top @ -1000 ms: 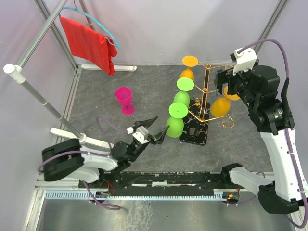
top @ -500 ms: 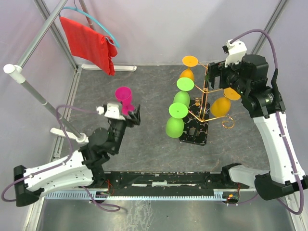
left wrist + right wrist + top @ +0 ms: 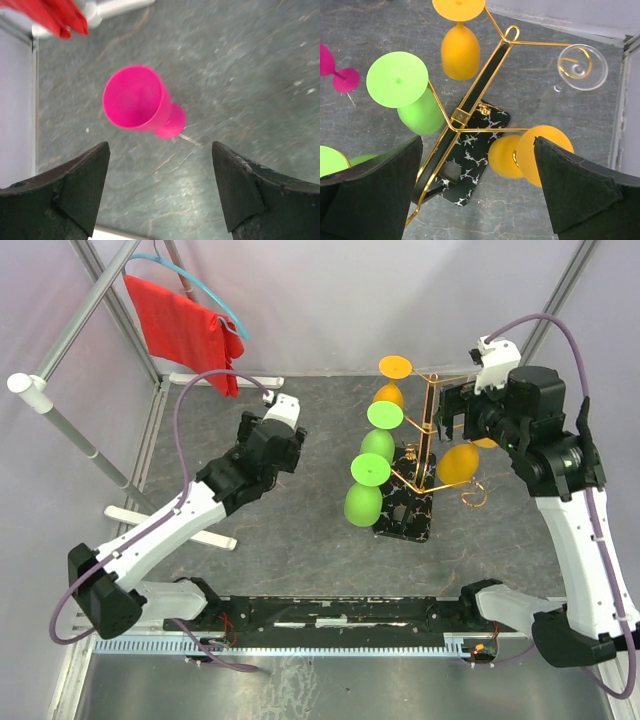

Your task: Place the wine glass upside down on the wine glass rack

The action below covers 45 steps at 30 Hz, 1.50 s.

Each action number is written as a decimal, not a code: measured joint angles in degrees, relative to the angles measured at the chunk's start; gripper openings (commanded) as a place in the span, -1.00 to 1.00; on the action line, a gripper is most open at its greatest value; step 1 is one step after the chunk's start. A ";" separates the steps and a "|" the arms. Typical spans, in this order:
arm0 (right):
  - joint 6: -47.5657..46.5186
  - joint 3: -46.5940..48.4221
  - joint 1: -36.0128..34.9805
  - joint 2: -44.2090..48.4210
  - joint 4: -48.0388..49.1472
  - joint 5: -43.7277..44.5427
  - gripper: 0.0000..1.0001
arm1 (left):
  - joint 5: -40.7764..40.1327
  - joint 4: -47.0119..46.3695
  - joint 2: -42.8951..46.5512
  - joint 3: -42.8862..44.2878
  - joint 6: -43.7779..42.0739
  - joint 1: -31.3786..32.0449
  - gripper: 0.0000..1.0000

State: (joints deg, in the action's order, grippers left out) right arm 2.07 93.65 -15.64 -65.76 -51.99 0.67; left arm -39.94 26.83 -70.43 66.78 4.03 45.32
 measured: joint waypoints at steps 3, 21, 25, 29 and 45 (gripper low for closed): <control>-0.39 -0.02 0.00 1.81 -0.83 1.31 1.00 | 2.78 2.82 -1.36 -0.02 0.00 -4.20 0.74; -0.35 -2.25 0.00 0.46 -1.62 0.35 1.00 | 9.16 0.68 -6.10 0.00 -0.81 -13.03 0.69; -0.35 -2.25 0.00 0.46 -1.60 0.20 1.00 | 10.78 -1.27 -9.14 1.18 -1.14 -13.84 0.62; -0.35 -2.25 0.00 0.59 -1.57 0.13 0.97 | 12.26 -2.36 -12.37 1.42 -1.14 -14.12 0.63; 0.70 -2.25 0.00 0.39 -0.33 -3.10 0.92 | 17.11 -4.70 -14.88 2.08 -1.60 -16.33 0.29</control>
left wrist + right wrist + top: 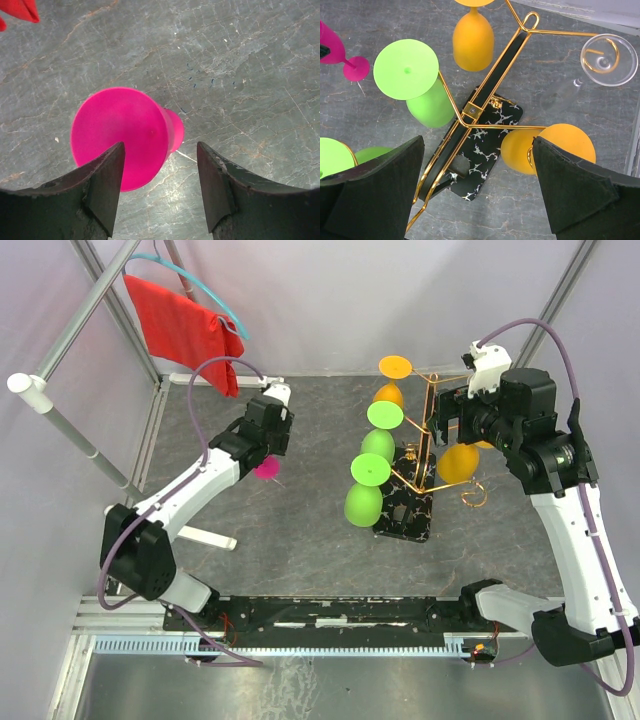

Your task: Place the wine glass upside down on the wine glass rack

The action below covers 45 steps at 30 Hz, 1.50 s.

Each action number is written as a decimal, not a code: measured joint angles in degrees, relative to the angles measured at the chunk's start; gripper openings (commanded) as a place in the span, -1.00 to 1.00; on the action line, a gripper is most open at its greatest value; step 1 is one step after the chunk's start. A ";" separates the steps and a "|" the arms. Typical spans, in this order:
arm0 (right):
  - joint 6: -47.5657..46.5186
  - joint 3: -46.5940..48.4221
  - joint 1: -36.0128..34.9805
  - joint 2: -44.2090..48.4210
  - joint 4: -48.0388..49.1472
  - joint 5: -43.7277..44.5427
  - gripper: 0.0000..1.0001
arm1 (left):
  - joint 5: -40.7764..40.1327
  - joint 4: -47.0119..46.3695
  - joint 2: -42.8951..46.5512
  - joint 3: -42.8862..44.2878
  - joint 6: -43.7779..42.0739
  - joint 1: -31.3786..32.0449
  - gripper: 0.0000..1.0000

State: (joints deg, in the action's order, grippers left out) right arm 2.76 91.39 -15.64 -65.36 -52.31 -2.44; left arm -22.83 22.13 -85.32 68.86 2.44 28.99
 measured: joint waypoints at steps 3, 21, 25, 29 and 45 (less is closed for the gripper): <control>0.00 0.02 0.00 0.00 0.00 -0.02 0.91 | 0.68 -0.22 -1.05 0.00 0.00 -0.02 0.12; 0.00 0.00 0.00 0.02 0.02 -0.09 0.87 | 2.43 -1.36 -4.20 0.00 -0.31 -0.04 -0.95; 0.02 -0.02 0.00 0.02 0.52 -0.44 0.87 | 2.34 -1.22 -2.89 0.00 -0.31 -0.07 -0.95; 1.01 -0.20 0.00 0.02 2.19 -1.97 0.87 | 2.32 -1.16 3.56 0.04 -0.31 -0.28 -0.95; 16.81 -7.93 0.00 0.02 22.18 -16.39 0.72 | 21.73 -10.25 31.15 11.91 4.74 -0.42 -0.95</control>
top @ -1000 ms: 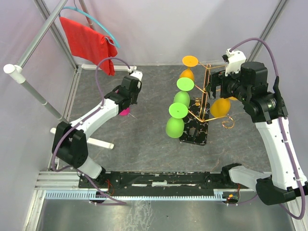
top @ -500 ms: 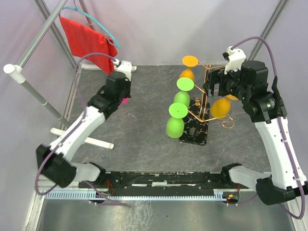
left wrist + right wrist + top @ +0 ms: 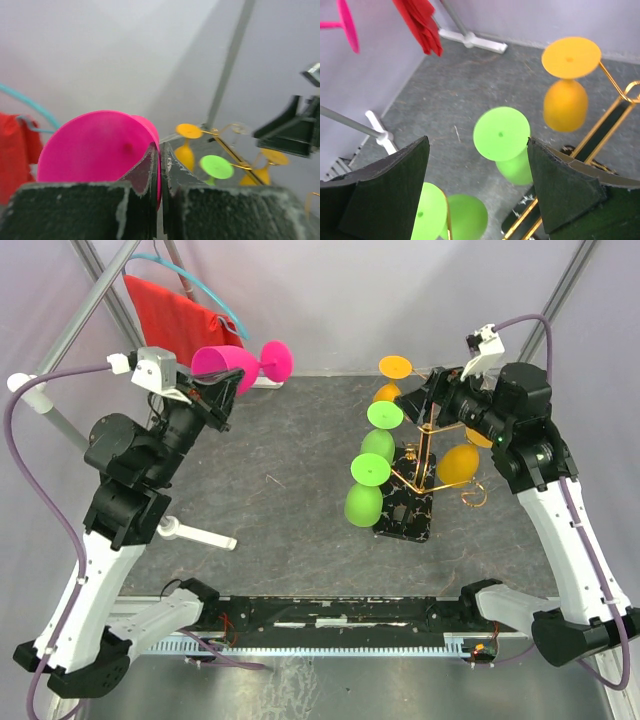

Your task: Place the wine glass upside down on the wine glass rack

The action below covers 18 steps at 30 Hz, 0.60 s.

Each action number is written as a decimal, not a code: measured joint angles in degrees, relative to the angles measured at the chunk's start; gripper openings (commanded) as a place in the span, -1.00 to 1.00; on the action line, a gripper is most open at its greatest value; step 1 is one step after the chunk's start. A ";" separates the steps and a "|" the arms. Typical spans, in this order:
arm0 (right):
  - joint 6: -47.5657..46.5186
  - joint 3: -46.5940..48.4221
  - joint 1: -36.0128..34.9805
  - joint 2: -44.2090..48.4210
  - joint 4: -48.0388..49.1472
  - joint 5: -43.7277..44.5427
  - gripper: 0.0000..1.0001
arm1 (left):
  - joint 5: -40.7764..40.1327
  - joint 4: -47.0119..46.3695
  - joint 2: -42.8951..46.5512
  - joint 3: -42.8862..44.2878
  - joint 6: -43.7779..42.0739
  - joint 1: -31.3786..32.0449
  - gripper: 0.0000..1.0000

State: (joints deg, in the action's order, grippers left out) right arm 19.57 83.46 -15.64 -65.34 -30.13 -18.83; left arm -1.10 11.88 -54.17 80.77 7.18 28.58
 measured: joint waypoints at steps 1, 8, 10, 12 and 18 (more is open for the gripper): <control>0.79 0.02 0.00 0.02 1.36 -0.76 0.72 | 1.90 -1.16 0.39 -0.31 1.07 0.00 -0.95; 2.67 2.67 -4.20 -1.73 5.77 -1.88 0.72 | 10.14 -5.55 0.46 -5.22 7.10 0.04 -0.95; 2.40 4.46 -6.43 -3.06 5.97 -1.44 0.72 | 10.86 -6.25 -0.48 -6.36 8.20 0.20 -0.95; 1.79 6.49 -8.92 -4.74 5.88 -0.39 0.72 | 11.26 -6.40 -1.53 -7.28 8.92 0.63 -0.95; 0.46 9.55 -13.77 -9.14 5.68 3.63 0.68 | 11.10 -6.84 -2.40 -8.00 9.49 3.50 -0.95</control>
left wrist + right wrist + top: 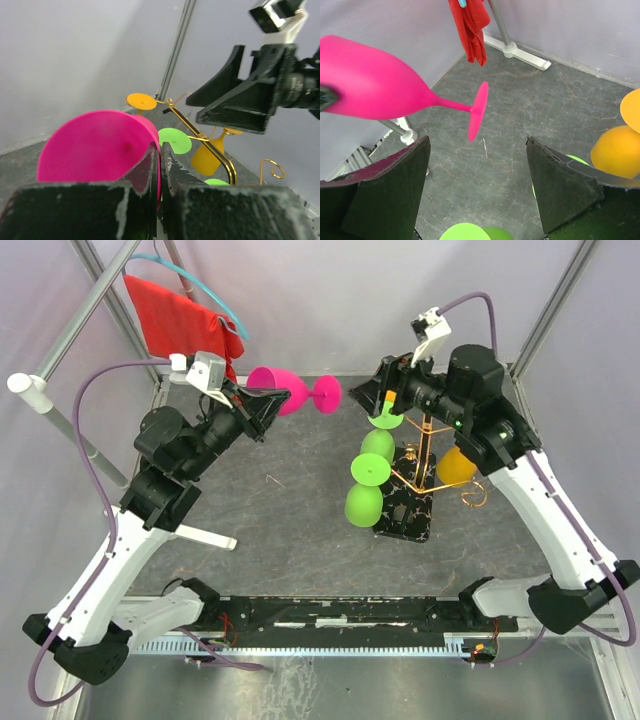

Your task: Place the wine glass upside down on the wine glass rack

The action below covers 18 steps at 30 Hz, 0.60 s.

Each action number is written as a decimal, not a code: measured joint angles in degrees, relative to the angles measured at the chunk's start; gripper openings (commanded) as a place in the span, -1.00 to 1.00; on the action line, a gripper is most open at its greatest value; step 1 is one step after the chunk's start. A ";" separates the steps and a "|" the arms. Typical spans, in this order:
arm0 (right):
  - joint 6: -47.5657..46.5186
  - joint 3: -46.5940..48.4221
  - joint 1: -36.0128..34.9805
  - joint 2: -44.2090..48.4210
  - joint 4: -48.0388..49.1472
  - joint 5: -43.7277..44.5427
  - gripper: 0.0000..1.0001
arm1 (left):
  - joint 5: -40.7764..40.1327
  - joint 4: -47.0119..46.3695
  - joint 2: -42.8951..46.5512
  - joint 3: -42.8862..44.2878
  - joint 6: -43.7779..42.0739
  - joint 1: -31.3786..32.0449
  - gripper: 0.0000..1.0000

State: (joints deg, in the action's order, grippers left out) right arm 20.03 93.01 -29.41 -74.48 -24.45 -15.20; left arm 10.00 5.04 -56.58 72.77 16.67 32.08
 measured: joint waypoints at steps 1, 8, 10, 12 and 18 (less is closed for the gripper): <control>-0.04 0.15 -0.44 -0.52 -0.04 0.70 0.66 | -0.04 -0.44 0.02 0.00 0.00 0.28 -0.95; -0.46 0.33 -2.82 -4.33 -0.13 4.70 0.50 | -0.63 -2.45 0.61 -0.17 0.04 1.38 -0.95; -0.55 0.33 -3.28 -5.25 0.00 4.98 0.49 | -0.79 -2.82 1.16 -0.66 0.04 1.44 -0.95; -0.59 0.33 -3.82 -6.03 0.09 5.09 0.45 | -0.85 -3.17 1.77 -1.22 0.04 1.44 -0.95; -0.74 0.33 -5.07 -6.71 0.74 5.22 0.23 | -0.87 -3.91 2.38 -2.14 0.07 1.44 -0.95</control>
State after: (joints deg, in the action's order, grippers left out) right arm 19.29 93.34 -34.48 -81.19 -23.70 -9.98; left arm 9.13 1.13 -54.19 70.63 16.73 33.52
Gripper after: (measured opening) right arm 0.671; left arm 0.052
